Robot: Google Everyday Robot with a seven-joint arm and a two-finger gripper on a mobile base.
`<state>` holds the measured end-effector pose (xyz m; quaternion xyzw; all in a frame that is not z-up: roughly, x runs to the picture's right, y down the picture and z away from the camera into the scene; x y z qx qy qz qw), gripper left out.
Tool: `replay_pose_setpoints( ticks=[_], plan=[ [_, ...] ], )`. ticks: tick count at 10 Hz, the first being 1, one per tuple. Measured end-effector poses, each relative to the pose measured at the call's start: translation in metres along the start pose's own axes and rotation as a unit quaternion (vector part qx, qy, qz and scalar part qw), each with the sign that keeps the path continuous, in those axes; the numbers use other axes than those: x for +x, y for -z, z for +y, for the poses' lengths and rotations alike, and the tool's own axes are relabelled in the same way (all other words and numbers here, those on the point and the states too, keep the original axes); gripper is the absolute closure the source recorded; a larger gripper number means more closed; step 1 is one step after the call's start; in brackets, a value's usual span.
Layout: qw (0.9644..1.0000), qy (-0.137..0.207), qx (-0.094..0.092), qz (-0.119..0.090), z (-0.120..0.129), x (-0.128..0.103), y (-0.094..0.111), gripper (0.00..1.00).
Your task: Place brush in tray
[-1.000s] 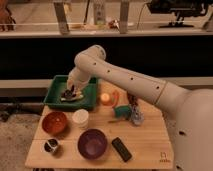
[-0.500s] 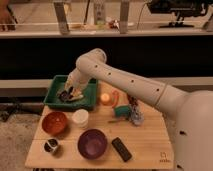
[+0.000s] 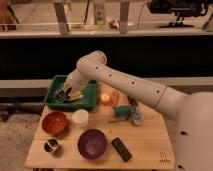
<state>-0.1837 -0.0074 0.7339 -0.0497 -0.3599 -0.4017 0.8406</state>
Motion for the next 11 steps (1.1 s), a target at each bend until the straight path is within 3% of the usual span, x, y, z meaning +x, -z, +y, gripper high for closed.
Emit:
replay_pose_setpoints(
  ticks=[3,7,9,11],
  plan=[
    [0.9999,-0.005,0.009,0.004,0.006,0.001,0.013,0.23],
    [1.0000,0.000,0.006,0.004,0.003,-0.008,0.013,0.20],
    [0.9998,0.002,-0.013,0.017,0.007,-0.015,0.025,0.20],
    [0.9959,-0.027,-0.054,0.067,0.027,-0.003,0.052,0.20]
  ],
)
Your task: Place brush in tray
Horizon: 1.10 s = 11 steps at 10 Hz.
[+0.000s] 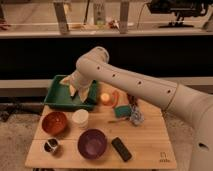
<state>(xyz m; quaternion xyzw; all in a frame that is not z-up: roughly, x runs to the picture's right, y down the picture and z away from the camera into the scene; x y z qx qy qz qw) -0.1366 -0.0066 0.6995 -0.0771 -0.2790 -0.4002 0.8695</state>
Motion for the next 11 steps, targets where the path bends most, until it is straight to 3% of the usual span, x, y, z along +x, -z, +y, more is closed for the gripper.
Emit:
replay_pose_setpoints(
  ticks=[3,11],
  plan=[
    [0.9974,-0.032,-0.036,0.054,0.021,0.014,0.018,0.20],
    [0.9971,-0.034,-0.039,0.056,0.021,0.013,0.019,0.20]
  ],
)
